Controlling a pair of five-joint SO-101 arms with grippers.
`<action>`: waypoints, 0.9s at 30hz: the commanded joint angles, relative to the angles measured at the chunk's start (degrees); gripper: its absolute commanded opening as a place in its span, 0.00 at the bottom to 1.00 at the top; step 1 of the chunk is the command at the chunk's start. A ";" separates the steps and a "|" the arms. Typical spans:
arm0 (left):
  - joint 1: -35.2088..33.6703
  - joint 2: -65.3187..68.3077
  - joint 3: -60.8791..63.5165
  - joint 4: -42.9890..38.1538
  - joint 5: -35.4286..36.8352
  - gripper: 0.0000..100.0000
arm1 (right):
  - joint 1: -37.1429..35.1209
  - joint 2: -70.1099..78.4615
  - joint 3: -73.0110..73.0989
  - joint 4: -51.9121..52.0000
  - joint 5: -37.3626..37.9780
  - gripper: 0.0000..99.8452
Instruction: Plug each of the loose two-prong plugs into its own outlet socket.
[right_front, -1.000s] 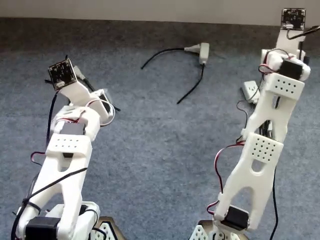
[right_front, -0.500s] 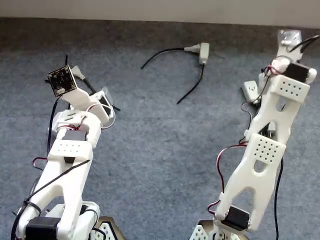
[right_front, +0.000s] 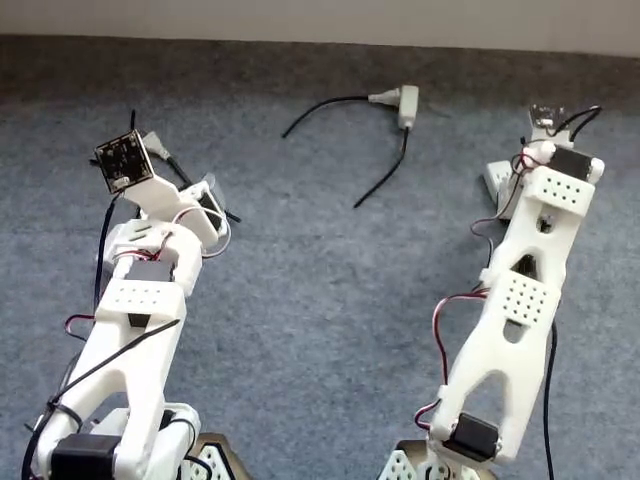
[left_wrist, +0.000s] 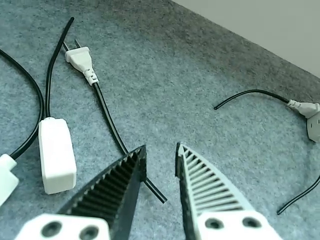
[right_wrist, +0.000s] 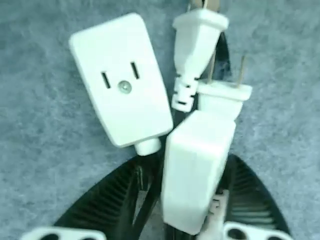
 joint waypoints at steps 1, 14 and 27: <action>0.92 -1.80 -0.40 -1.05 -0.09 0.12 | -0.92 -2.59 -7.87 1.98 0.26 0.06; 0.92 -1.80 -0.40 -1.05 -0.09 0.12 | -3.65 -24.92 -6.46 2.68 -9.05 0.03; 0.66 -1.80 -0.75 -1.14 -0.18 0.12 | -19.65 -34.77 -6.29 2.86 -34.55 0.03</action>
